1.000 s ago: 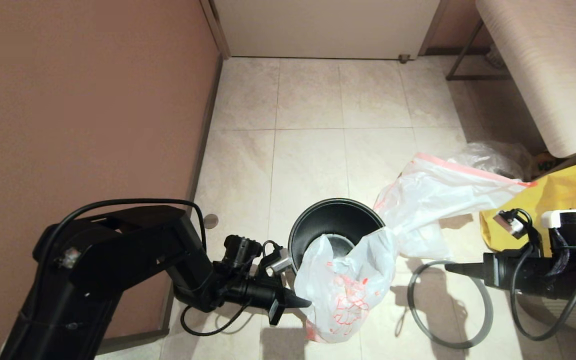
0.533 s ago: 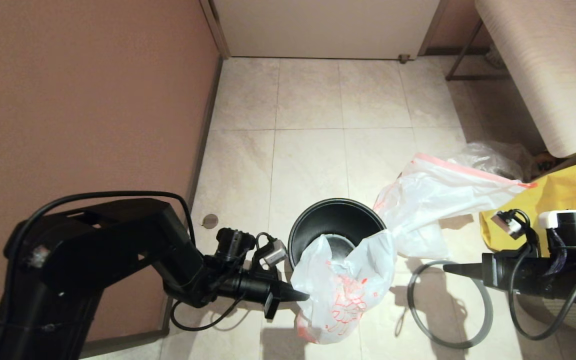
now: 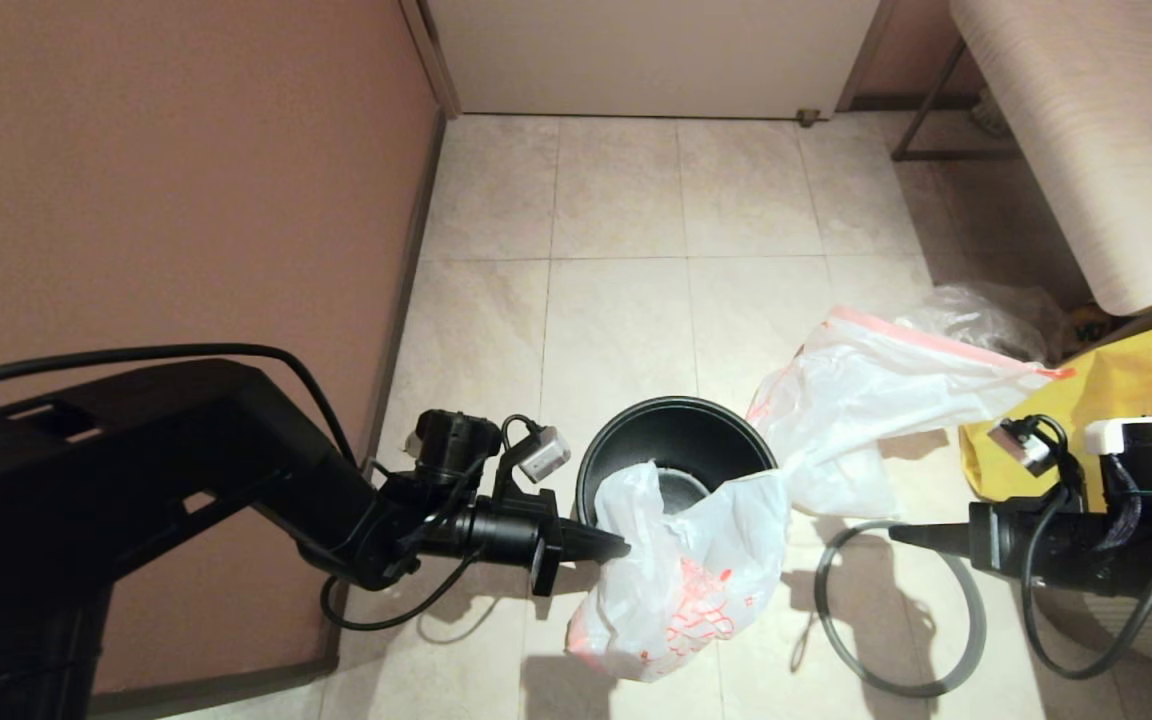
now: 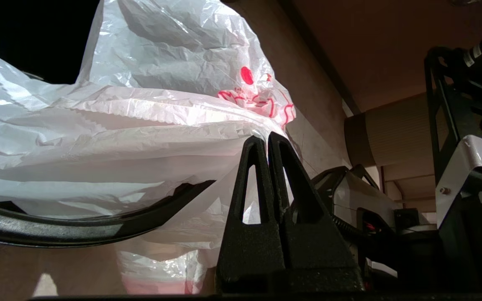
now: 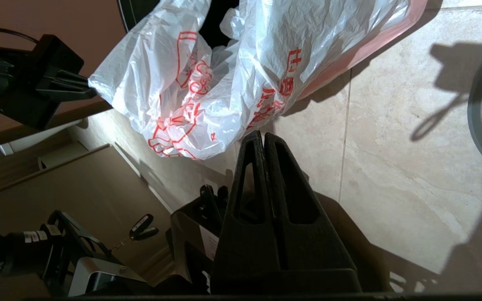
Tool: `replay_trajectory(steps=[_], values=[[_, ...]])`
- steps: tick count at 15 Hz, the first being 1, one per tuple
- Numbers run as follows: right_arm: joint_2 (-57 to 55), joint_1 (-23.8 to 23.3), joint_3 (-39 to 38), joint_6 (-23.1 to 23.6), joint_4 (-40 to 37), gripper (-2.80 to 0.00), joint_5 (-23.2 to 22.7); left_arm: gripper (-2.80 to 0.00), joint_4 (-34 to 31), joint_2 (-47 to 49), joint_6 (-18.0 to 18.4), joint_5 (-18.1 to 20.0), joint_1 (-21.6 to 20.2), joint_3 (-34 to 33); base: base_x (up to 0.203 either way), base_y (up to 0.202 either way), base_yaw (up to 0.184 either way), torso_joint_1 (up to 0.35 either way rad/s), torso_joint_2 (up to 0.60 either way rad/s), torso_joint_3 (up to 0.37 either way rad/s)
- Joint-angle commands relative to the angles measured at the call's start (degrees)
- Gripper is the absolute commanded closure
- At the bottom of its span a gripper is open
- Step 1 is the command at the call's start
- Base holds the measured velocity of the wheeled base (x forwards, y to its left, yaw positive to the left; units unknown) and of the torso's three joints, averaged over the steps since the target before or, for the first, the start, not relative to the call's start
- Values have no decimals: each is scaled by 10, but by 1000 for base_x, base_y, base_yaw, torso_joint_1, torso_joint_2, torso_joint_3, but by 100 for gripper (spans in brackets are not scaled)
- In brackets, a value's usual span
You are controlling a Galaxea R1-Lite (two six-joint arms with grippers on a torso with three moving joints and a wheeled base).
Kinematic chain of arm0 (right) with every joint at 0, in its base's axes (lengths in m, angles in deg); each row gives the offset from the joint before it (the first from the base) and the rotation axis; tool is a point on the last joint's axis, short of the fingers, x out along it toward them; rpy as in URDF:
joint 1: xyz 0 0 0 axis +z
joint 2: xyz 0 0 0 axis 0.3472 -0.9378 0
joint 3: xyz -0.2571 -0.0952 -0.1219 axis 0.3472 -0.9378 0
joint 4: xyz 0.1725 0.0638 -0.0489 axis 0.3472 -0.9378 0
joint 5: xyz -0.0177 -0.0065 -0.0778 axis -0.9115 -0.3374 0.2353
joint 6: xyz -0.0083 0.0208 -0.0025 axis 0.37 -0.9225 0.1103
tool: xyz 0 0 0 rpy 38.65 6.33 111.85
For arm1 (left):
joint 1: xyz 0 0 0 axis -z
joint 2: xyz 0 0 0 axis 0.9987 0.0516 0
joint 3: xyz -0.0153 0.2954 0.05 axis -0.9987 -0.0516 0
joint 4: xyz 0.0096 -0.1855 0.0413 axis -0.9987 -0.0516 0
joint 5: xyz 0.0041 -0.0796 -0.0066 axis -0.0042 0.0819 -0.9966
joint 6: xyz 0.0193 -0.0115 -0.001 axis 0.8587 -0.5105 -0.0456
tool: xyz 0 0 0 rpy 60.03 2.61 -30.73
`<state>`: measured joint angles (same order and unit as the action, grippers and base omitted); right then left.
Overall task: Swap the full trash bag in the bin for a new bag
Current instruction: Put the new garbage bag on the trash can
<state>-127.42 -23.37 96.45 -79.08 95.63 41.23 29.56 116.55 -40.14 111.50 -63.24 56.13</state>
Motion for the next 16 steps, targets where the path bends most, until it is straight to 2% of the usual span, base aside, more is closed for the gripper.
replay_trajectory(steps=[1, 4, 6, 10, 11, 12, 16], values=[[4, -4, 0, -4, 2, 0, -3, 0, 3, 3, -1, -2, 1, 6, 0, 0, 0, 0, 0, 0], [-2, -3, -1, -5, 2, 0, -7, 0, 3, 21, -20, -21, 2, 27, 0, 0, 0, 0, 0, 0], [-6, -4, -1, -4, 2, 0, -7, 0, 0, 34, -23, -42, 2, 27, 0, 0, 0, 0, 0, 0], [-11, -4, -3, -3, 3, 0, -6, 0, -41, 27, -24, -48, 5, 29, 0, 0, 0, 0, 0, 0], [-11, -4, -3, -3, 3, 0, -6, 0, -44, 25, -24, -61, 6, 30, 0, 0, 0, 0, 0, 0], [-11, -4, -3, -3, 3, 0, -6, -280, -44, 27, -24, -65, 6, 35, 0, 0, 0, 0, 0, 0], [-11, -4, -3, -2, 3, 0, -6, -280, -49, 38, -24, -67, 10, 44, 0, 0, 0, 0, 0, 0]])
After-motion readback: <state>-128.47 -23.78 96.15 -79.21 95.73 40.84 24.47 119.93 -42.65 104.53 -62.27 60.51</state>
